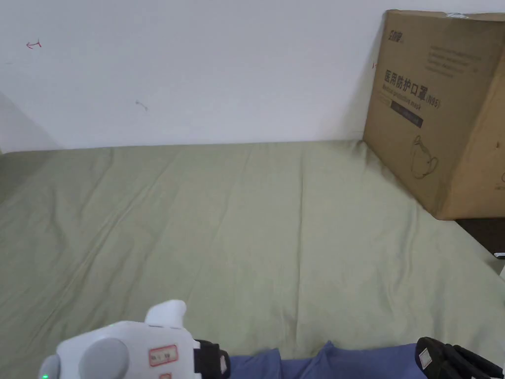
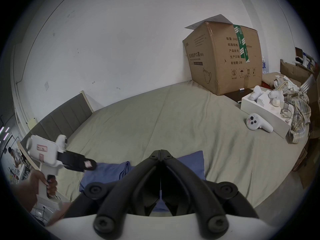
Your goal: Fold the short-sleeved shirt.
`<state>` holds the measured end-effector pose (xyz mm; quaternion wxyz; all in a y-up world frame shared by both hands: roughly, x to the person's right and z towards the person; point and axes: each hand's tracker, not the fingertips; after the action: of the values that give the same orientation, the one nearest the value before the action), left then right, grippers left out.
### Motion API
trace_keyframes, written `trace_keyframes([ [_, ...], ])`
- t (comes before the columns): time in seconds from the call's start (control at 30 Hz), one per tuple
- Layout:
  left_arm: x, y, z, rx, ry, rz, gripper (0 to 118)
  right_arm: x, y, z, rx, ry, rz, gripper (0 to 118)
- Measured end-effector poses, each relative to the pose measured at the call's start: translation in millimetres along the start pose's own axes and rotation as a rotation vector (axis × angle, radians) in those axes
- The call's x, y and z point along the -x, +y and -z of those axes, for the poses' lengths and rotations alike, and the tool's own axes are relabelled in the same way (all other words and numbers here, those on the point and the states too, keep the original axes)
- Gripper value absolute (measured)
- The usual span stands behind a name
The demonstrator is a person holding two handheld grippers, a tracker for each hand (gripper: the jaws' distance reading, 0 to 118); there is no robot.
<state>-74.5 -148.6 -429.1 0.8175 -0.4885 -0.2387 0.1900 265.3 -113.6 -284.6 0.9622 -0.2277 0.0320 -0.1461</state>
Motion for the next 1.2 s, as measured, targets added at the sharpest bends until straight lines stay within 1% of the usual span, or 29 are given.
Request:
trace_keyframes([
  [0.07, -17, -5, 29, 0.056, 0.012, 0.067, 0, -1, -1, -1, 0.001, -0.001, -0.004, 0],
  [0.1, -23, -12, 45, 0.09, 0.038, 0.11, 0, 0, -1, -3, -0.003, -0.016, -0.039, 0],
  [0.13, -32, -16, 64, 0.139, 0.053, 0.136, 0, 2, -2, -4, -0.009, -0.041, -0.093, 0],
  [0.2, -44, -26, 96, 0.229, 0.055, 0.175, 0, 5, -3, -5, -0.005, -0.058, -0.142, 0],
  [0.23, -46, -35, 103, 0.24, 0.071, 0.221, 0, 5, -3, -5, -0.002, -0.053, -0.139, 0],
  [0.27, -48, -35, 103, 0.197, 0.079, 0.237, 0, 6, -3, -5, 0.0, -0.047, -0.133, 0],
  [0.3, -48, -31, 98, 0.185, 0.07, 0.214, 0, 7, -1, -6, 0.004, -0.036, -0.127, 0],
  [0.37, -40, -26, 82, 0.186, 0.001, 0.113, 0, 9, 0, -7, 0.003, -0.022, -0.116, 0],
  [0.4, -36, -24, 71, 0.175, -0.109, 0.062, 0, 10, 0, -7, 0.001, -0.018, -0.114, 0],
  [0.43, -33, -22, 58, 0.18, -0.26, 0.007, 0, 11, 1, -7, -0.002, -0.014, -0.115, 0],
  [0.47, -31, -21, 45, 0.167, -0.358, -0.034, 0, 12, 2, -6, -0.005, -0.01, -0.118, 0],
  [0.5, -23, -21, 23, 0.129, -0.409, -0.045, 0, 14, 3, -5, -0.006, -0.006, -0.124, 0],
  [0.53, -19, -18, 3, 0.088, -0.42, -0.035, 0, 16, 4, -4, -0.005, -0.004, -0.129, 0],
  [0.6, -2, -9, -31, 0.021, -0.384, -0.03, 0, 18, 8, -5, -0.004, 0.002, -0.131, 0],
  [0.7, 54, 2, -76, -0.045, -0.326, -0.108, 0, 21, 10, -7, -0.013, 0.013, -0.125, 0],
  [0.73, 76, 5, -86, -0.045, -0.324, -0.137, 14, 22, 11, -7, -0.014, 0.014, -0.126, 0],
  [0.77, 95, 6, -95, -0.035, -0.314, -0.184, 67, 23, 11, -6, -0.014, 0.017, -0.126, 0],
  [0.8, 114, 6, -100, -0.039, -0.293, -0.226, 110, 24, 11, -5, -0.012, 0.021, -0.126, 0],
  [0.83, 131, 4, -100, -0.025, -0.272, -0.261, 118, 25, 10, -4, -0.007, 0.024, -0.126, 0],
  [0.87, 144, 0, -100, -0.021, -0.288, -0.292, 117, 27, 10, -3, -0.003, 0.027, -0.126, 0],
  [0.9, 151, -9, -100, -0.082, -0.333, -0.326, 118, 29, 9, -1, 0.002, 0.029, -0.125, 0],
  [0.93, 162, -13, -92, -0.069, -0.367, -0.365, 118, 30, 7, 0, 0.006, 0.033, -0.121, 0],
  [1.0, 176, -22, -75, -0.058, -0.388, -0.428, 118, 34, 4, 3, 0.017, 0.04, -0.112, 0],
  [1.07, 192, -32, -63, -0.008, -0.455, -0.453, 118, 38, 2, 5, 0.038, 0.048, -0.105, 0],
  [1.1, 192, -36, -47, 0.04, -0.512, -0.471, 118, 39, 1, 6, 0.047, 0.051, -0.107, 0],
  [1.17, 212, -39, -5, 0.143, -0.583, -0.522, 118, 42, 0, 9, 0.062, 0.051, -0.122, 0],
  [1.2, 207, -38, 2, 0.12, -0.656, -0.516, 118, 44, 0, 10, 0.069, 0.049, -0.129, 0],
])
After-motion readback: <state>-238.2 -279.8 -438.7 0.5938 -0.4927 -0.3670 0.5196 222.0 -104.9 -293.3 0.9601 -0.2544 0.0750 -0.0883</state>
